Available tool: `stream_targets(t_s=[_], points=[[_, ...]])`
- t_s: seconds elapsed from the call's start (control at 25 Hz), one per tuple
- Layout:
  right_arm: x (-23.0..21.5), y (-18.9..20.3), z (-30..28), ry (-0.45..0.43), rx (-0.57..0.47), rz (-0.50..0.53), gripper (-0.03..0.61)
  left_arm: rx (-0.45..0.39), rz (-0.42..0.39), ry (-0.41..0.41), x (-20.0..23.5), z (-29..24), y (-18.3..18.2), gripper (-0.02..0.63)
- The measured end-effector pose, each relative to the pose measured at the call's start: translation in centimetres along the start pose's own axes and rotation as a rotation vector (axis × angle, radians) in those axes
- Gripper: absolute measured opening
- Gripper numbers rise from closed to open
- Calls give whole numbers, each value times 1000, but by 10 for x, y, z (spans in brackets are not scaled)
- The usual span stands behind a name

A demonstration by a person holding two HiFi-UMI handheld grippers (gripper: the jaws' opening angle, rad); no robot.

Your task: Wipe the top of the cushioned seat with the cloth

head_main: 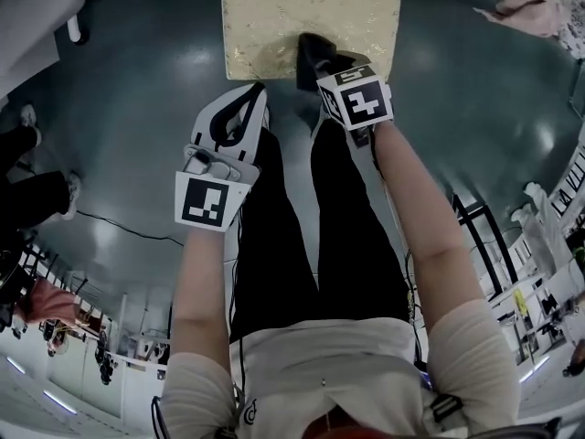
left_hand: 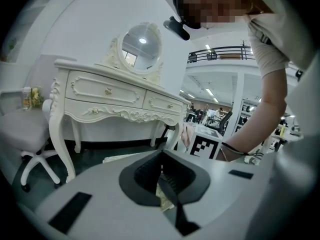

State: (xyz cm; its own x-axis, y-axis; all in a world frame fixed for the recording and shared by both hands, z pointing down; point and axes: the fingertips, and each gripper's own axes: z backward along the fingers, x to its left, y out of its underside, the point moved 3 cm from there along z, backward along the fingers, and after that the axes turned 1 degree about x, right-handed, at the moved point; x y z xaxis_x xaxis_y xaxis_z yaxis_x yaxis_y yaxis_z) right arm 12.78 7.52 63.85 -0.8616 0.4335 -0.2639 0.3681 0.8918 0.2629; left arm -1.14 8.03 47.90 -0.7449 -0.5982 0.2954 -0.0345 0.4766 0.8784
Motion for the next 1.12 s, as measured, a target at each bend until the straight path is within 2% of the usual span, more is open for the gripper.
stream_targets(t_s=[0.2, 0.36, 0.52, 0.84, 0.96, 1.12], points=[[-35, 18, 15, 20, 7, 17, 84, 13, 9, 13, -27, -22, 9, 11], [-66, 34, 27, 25, 4, -10, 86, 38, 14, 14, -49, -42, 17, 11], [-93, 48, 38, 33, 6, -14, 84, 7, 19, 17, -75, -65, 14, 11], [-142, 75, 53, 93, 22, -23, 81, 33, -12, 18, -108, -91, 12, 11], [-151, 73, 61, 103, 22, -2, 80, 17, -24, 33, -113, -95, 4, 11], [-154, 52, 94, 125, -64, -11, 80, -11, -48, 56, -121, -92, -26, 11]])
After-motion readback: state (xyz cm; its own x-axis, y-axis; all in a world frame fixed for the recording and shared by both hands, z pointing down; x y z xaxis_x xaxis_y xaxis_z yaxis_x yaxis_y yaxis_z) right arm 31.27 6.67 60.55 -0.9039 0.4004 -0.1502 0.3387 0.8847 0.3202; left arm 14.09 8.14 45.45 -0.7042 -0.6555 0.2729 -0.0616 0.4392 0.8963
